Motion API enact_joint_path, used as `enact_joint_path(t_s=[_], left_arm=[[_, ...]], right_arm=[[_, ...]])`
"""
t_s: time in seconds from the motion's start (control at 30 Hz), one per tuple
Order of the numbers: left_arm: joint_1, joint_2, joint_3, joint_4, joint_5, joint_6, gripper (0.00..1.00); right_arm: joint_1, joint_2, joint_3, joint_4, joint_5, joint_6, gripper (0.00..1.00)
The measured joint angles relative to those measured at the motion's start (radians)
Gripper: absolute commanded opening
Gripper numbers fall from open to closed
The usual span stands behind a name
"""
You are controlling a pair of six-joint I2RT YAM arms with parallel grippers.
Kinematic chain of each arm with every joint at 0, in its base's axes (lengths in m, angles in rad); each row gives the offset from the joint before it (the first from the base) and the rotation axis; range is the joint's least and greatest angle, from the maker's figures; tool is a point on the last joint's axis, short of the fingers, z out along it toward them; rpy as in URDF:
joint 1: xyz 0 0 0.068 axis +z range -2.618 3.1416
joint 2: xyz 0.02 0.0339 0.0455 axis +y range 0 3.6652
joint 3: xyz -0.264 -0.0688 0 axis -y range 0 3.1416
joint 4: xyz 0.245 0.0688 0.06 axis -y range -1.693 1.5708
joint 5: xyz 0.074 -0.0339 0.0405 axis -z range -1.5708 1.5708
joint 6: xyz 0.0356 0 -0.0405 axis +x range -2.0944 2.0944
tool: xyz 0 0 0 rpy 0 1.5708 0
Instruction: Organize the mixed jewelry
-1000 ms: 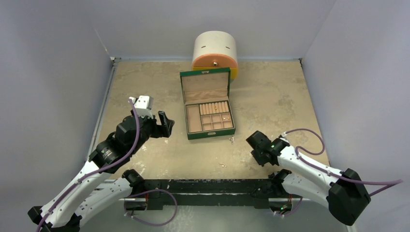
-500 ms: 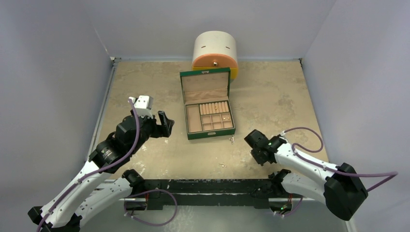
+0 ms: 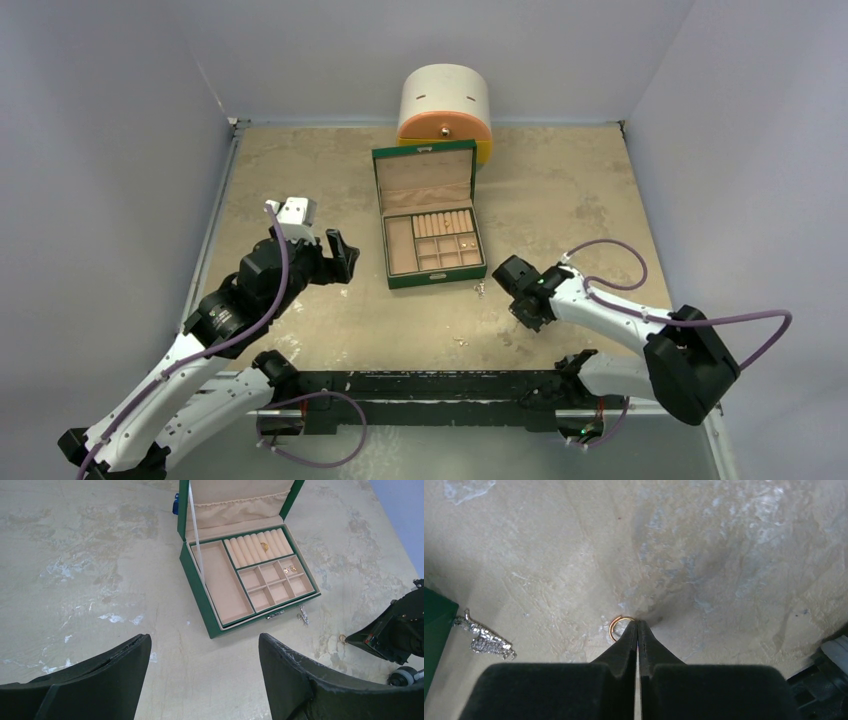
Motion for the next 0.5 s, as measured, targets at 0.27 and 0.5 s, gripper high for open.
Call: enact_joint_path(t_s=[0.27,0.5], left_arm=[[0.0,-0.004,0.0,0.0,0.0,0.0,0.79],[0.0,-0.006,0.0,0.0,0.0,0.0,0.79]], right_arm=[[0.006,0.061,0.031,0.134,-0.029,-0.199,0.0],[0.106,0.124,0.06,0.29,-0.045,-0.434,0.0]])
